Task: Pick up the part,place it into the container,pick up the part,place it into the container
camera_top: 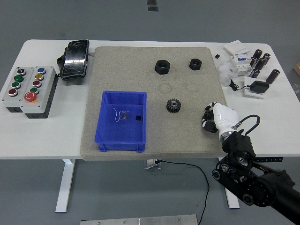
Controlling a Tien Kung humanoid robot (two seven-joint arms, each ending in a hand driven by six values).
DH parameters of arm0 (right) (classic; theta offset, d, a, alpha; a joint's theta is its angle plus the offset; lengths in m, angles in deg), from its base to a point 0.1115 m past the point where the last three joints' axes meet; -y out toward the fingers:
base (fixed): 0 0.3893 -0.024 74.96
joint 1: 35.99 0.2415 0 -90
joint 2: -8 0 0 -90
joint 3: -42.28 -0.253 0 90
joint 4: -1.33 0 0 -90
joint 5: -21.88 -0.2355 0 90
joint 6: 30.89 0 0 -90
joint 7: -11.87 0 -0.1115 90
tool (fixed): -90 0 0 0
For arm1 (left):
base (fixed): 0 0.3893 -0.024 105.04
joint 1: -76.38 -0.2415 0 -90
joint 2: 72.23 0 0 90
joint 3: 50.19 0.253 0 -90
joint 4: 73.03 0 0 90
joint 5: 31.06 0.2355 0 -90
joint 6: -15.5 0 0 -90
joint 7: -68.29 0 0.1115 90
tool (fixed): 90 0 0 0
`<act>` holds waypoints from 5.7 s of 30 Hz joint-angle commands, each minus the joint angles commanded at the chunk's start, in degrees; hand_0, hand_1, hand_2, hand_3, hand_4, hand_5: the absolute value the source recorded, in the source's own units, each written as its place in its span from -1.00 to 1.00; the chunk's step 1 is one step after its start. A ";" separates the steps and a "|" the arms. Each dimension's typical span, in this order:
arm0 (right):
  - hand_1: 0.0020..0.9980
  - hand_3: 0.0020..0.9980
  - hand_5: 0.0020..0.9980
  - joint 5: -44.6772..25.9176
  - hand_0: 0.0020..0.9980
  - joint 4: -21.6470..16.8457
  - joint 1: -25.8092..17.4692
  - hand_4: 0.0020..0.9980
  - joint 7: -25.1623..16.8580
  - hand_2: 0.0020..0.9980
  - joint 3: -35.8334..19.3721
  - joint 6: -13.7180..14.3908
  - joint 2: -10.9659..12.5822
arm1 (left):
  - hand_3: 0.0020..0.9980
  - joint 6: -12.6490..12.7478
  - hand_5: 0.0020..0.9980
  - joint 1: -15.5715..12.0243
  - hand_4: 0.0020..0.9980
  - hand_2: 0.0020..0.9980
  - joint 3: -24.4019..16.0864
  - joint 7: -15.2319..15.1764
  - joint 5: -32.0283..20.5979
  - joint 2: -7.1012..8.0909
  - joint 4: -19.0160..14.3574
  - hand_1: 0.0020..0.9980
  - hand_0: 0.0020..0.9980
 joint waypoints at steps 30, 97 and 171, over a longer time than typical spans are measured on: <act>0.12 0.27 -1.00 -22.05 -0.10 -12.48 10.80 0.08 -17.41 -0.26 16.36 11.15 -8.16 | 0.54 0.29 0.79 0.40 0.62 0.37 -0.07 -0.78 0.63 0.08 0.00 0.38 0.44; 0.38 0.57 -0.21 -9.91 0.09 8.01 18.11 0.91 0.72 0.57 11.70 -10.60 -7.62 | 0.49 0.54 0.75 0.96 0.60 0.35 -0.31 -2.16 1.84 0.07 0.00 0.34 0.42; 0.59 0.63 -0.30 -6.22 0.53 -11.24 18.11 0.72 -2.96 0.67 20.49 -3.58 -7.63 | 0.46 0.81 0.75 0.88 0.58 0.34 -0.15 -2.39 1.76 0.28 0.00 0.35 0.42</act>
